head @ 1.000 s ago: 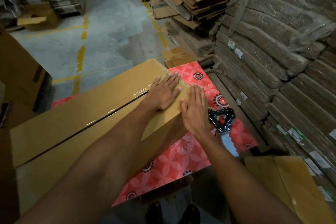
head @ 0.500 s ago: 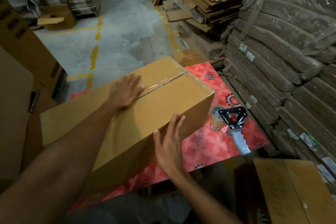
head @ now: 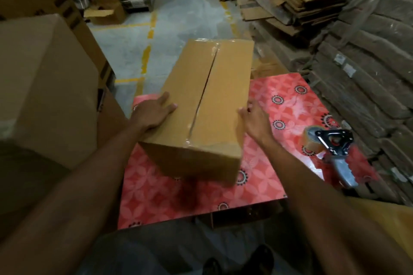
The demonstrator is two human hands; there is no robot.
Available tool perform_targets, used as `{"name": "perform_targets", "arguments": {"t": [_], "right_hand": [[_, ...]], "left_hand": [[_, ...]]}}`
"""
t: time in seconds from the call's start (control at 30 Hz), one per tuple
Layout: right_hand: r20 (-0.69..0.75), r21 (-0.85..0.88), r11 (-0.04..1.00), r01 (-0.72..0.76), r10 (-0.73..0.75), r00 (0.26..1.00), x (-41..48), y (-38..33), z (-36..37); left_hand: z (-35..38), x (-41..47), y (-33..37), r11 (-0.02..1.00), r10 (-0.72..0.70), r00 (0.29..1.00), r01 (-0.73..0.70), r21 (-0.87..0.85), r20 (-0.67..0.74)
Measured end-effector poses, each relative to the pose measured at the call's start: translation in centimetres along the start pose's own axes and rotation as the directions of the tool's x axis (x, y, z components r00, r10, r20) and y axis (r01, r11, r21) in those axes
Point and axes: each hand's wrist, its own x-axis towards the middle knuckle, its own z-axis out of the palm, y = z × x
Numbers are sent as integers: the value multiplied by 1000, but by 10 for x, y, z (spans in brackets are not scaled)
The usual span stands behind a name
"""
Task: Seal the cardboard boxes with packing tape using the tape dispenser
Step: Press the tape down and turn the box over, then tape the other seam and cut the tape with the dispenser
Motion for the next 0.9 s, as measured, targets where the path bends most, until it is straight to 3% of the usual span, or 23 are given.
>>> {"name": "perform_targets", "arguments": {"t": [0.1,0.23,0.4,0.47,0.57,0.63,0.77,0.83,0.9], "right_hand": [[8,-101,995,20,-19,1000,-3,-7,-12],[-42,-190,982,18,-26,999,-31,2,-17],[-12,-393,918,47,-56,998,-57,8,-17],[44,-484,869,99,-89,995,-44,18,-40],[107,-670,726,153,-109,988,-27,31,-78],[47,-708,683,176,-203,978,-34,25,-81],[-14,-641,740,204,-277,961,-96,-6,-36],[63,-683,702,202,-219,974,-127,-7,-15],[129,-674,710,203,-158,979,-135,3,-9]], "left_hand": [[14,-17,18,982,12,999,-6,-191,32],[34,-30,15,865,-17,1000,7,-502,-16],[42,-61,33,750,-77,997,71,-657,20],[53,-85,57,805,-139,990,116,-582,4],[53,-126,92,985,-78,997,74,-153,-17],[40,-130,108,996,40,994,-32,87,-98],[21,-98,122,953,286,924,-247,177,-253],[28,-74,113,911,392,917,-376,169,-77],[41,-54,100,886,407,908,-418,199,95]]}}
